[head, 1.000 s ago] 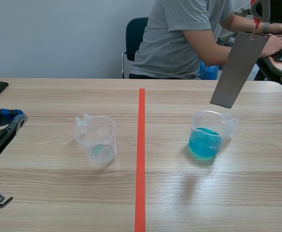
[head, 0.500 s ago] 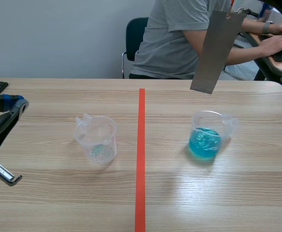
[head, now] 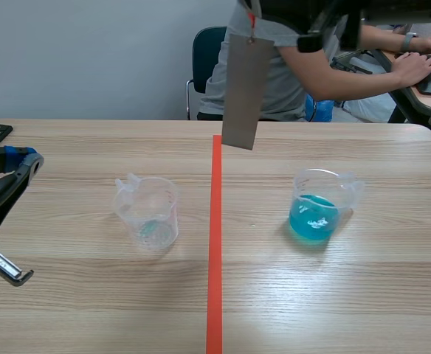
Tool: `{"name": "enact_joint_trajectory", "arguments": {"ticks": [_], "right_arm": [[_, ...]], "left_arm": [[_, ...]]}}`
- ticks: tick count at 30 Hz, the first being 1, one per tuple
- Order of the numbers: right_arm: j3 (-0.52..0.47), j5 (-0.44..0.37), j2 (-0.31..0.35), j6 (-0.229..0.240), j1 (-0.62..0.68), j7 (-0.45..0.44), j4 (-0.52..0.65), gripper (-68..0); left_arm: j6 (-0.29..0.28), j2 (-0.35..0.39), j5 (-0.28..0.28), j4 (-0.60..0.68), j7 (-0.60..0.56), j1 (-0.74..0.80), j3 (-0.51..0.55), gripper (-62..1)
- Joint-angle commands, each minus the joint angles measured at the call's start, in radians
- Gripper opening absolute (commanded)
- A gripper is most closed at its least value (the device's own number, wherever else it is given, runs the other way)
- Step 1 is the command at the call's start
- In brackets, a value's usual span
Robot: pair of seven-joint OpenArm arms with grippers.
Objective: Do the redox reaction experiment.
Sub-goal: 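Put the plate into the left beaker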
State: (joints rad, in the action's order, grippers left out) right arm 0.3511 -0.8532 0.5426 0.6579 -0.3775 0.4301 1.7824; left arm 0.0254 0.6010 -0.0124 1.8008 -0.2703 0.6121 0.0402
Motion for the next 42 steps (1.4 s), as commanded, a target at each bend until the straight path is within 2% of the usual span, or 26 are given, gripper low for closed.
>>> {"name": "enact_joint_trajectory", "arguments": {"ticks": [1, 12, 19, 29, 42], "right_arm": [[0.011, 0.008, -0.023, -0.013, -0.039, 0.000, 0.012, -66.9], [0.146, 0.173, -0.238, -0.038, -0.074, 0.041, 0.010, -66.9], [0.196, 0.249, -0.324, -0.045, -0.074, 0.059, -0.008, -66.9], [0.208, 0.283, -0.369, -0.045, -0.074, 0.053, -0.092, -66.9], [0.261, 0.348, -0.372, -0.045, -0.074, -0.070, -0.205, -66.9]], "left_arm": [[0.006, -0.005, -0.006, 0.013, -0.016, 0.003, 0.007, -57.7], [0.006, -0.005, -0.006, 0.013, -0.017, 0.003, 0.007, -57.7], [0.006, -0.005, -0.006, 0.013, -0.017, 0.003, 0.007, -57.7], [0.006, -0.005, -0.006, 0.013, -0.017, 0.003, 0.007, -57.7], [0.006, -0.005, -0.006, 0.013, -0.017, 0.003, 0.007, -57.7]]}}
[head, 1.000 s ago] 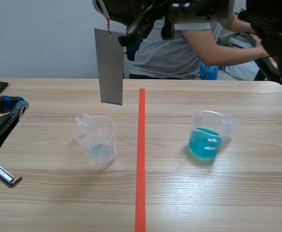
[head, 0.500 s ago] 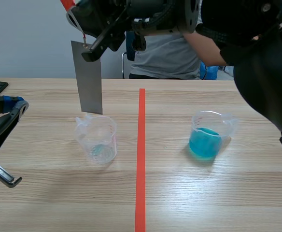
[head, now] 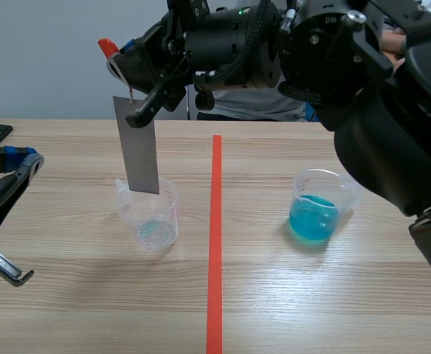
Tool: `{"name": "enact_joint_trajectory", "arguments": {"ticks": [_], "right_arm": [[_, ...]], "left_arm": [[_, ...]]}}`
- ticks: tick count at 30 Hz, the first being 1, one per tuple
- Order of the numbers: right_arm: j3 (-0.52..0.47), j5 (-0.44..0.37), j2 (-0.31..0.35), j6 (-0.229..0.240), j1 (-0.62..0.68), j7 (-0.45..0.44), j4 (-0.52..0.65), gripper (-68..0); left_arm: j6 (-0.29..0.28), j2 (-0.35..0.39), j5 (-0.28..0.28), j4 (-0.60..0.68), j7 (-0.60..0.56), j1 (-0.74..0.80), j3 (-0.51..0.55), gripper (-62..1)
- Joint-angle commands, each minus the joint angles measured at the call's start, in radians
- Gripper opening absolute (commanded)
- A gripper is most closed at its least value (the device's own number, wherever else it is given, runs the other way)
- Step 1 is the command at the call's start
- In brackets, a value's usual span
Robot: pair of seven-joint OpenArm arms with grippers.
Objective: Do the redox reaction experiment.
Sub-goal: 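Put the plate into the left beaker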
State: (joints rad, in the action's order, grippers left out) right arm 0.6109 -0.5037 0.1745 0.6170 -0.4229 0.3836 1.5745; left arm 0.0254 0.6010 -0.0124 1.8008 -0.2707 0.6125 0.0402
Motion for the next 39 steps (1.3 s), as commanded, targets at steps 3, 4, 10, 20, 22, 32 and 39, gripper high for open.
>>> {"name": "enact_joint_trajectory", "arguments": {"ticks": [3, 4, 10, 20, 22, 32, 39], "right_arm": [[0.006, 0.013, -0.010, -0.004, -0.029, -0.048, -0.031, -66.9], [0.006, 0.024, -0.016, -0.004, -0.029, -0.053, -0.043, -66.9], [0.008, 0.072, -0.050, -0.004, -0.029, -0.086, -0.120, -66.9], [0.041, 0.184, -0.064, -0.004, -0.029, -0.156, -0.214, -66.9], [0.050, 0.200, -0.064, -0.004, -0.029, -0.167, -0.228, -66.9], [0.053, 0.243, -0.064, 0.011, -0.028, -0.161, -0.239, -56.3], [0.053, 0.220, -0.067, 0.111, -0.025, -0.162, -0.239, -30.5]], "left_arm": [[0.006, -0.005, -0.006, 0.013, -0.017, 0.002, 0.007, -57.8], [0.006, -0.005, -0.006, 0.013, -0.017, 0.002, 0.007, -57.7], [0.006, -0.005, -0.006, 0.013, -0.017, 0.002, 0.007, -57.7], [0.006, -0.005, -0.006, 0.013, -0.017, 0.002, 0.007, -57.8], [0.006, -0.005, -0.006, 0.013, -0.017, 0.002, 0.007, -57.8], [0.006, -0.005, -0.006, 0.013, -0.017, 0.002, 0.007, -57.7], [0.006, -0.005, -0.006, 0.013, -0.017, 0.002, 0.007, -57.7]]}}
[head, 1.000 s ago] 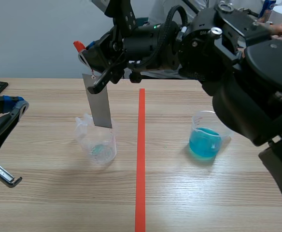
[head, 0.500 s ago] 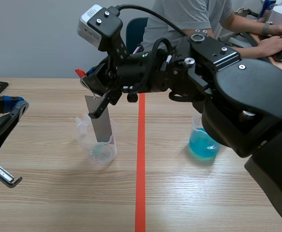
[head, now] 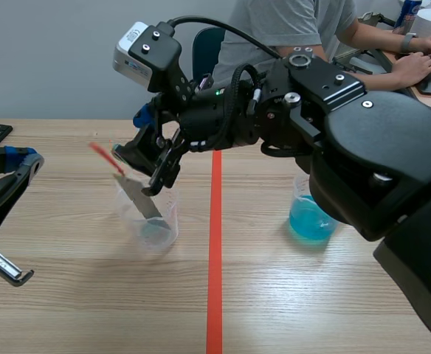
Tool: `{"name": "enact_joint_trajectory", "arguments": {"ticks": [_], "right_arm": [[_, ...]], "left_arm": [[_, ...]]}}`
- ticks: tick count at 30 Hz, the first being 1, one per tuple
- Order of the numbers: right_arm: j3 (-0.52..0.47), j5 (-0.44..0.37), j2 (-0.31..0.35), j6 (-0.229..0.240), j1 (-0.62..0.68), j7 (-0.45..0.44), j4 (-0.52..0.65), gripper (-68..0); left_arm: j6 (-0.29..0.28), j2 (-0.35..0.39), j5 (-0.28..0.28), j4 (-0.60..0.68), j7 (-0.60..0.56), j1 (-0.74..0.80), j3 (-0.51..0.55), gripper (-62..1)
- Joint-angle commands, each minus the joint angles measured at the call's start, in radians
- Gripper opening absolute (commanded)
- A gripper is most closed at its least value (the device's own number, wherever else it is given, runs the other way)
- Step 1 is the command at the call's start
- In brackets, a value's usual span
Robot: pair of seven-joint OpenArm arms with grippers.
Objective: Do the redox reaction experiment.
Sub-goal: 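Put the plate into the left beaker, then return to the home posture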
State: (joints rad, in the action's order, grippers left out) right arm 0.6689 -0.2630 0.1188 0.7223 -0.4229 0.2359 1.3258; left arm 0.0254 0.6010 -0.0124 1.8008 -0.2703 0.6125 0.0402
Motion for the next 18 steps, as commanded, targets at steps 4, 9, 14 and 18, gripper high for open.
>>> {"name": "enact_joint_trajectory", "arguments": {"ticks": [4, 9, 14, 18], "right_arm": [[-0.005, -0.082, -0.011, 0.023, -0.021, -0.012, 0.010, -21.1], [-0.005, -0.215, -0.010, 0.023, -0.020, 0.026, 0.010, 0.4], [-0.006, -0.293, 0.007, 0.023, -0.009, 0.080, 0.013, 0.4], [-0.009, -0.341, 0.048, 0.023, 0.014, 0.079, 0.026, 0.4]], "left_arm": [[0.006, -0.005, -0.006, 0.013, -0.017, 0.002, 0.007, -57.7], [0.006, -0.005, -0.006, 0.013, -0.017, 0.002, 0.007, -57.7], [0.006, -0.005, -0.006, 0.013, -0.017, 0.002, 0.007, -57.8], [0.006, -0.005, -0.006, 0.013, -0.017, 0.002, 0.007, -57.7]]}}
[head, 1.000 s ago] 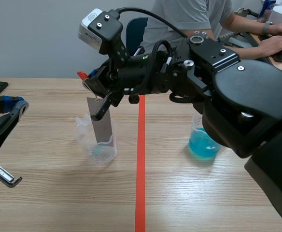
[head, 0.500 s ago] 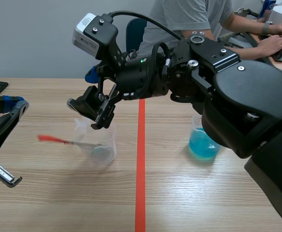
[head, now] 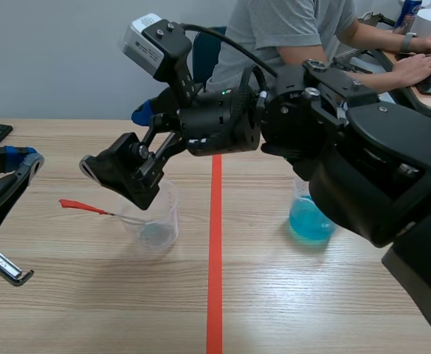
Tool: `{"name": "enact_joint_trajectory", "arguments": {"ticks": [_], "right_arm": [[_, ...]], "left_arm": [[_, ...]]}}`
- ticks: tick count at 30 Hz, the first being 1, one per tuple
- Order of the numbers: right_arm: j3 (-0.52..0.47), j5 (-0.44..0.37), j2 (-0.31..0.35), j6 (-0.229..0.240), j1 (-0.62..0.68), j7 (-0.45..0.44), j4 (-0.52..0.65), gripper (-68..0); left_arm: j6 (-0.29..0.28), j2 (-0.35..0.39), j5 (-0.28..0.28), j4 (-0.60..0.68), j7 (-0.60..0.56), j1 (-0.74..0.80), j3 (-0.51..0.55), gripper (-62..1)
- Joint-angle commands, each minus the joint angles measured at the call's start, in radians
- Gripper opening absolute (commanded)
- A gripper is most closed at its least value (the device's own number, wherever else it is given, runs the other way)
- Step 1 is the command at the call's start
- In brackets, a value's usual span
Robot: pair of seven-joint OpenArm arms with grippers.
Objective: Do the redox reaction experiment.
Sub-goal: 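Return to the home posture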
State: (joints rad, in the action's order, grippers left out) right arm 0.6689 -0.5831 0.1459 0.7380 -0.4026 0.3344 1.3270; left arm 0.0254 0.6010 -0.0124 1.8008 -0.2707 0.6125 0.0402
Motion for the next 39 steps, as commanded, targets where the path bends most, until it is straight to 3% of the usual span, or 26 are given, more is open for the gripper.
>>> {"name": "enact_joint_trajectory", "arguments": {"ticks": [1, 4, 11, 18, 24, 31, 39], "right_arm": [[-0.009, -0.036, 0.036, 0.008, -0.001, -0.019, 0.032, 0.4], [-0.010, -0.078, 0.088, 0.000, 0.016, -0.020, 0.064, 0.4], [-0.035, -0.142, 0.238, -0.086, 0.067, -0.086, 0.166, 0.4], [-0.163, -0.163, 0.382, -0.139, 0.187, -0.156, 0.294, 0.4], [-0.312, -0.175, 0.480, -0.151, 0.347, -0.204, 0.390, 0.4], [-0.506, -0.188, 0.547, -0.200, 0.571, -0.219, 0.504, 0.4], [-0.705, -0.189, 0.549, -0.207, 0.834, -0.234, 0.639, 0.4]], "left_arm": [[0.006, -0.005, -0.006, 0.013, -0.016, 0.002, 0.007, -57.7], [0.006, -0.005, -0.006, 0.013, -0.016, 0.002, 0.007, -57.7], [0.007, -0.005, -0.006, 0.013, -0.016, 0.002, 0.007, -57.7], [0.007, -0.005, -0.006, 0.013, -0.016, 0.002, 0.007, -57.7], [0.007, -0.005, -0.006, 0.013, -0.016, 0.002, 0.007, -57.7], [0.007, -0.005, -0.006, 0.013, -0.016, 0.002, 0.007, -57.7], [0.018, -0.005, -0.002, 0.013, 0.045, 0.008, 0.007, -57.8]]}}
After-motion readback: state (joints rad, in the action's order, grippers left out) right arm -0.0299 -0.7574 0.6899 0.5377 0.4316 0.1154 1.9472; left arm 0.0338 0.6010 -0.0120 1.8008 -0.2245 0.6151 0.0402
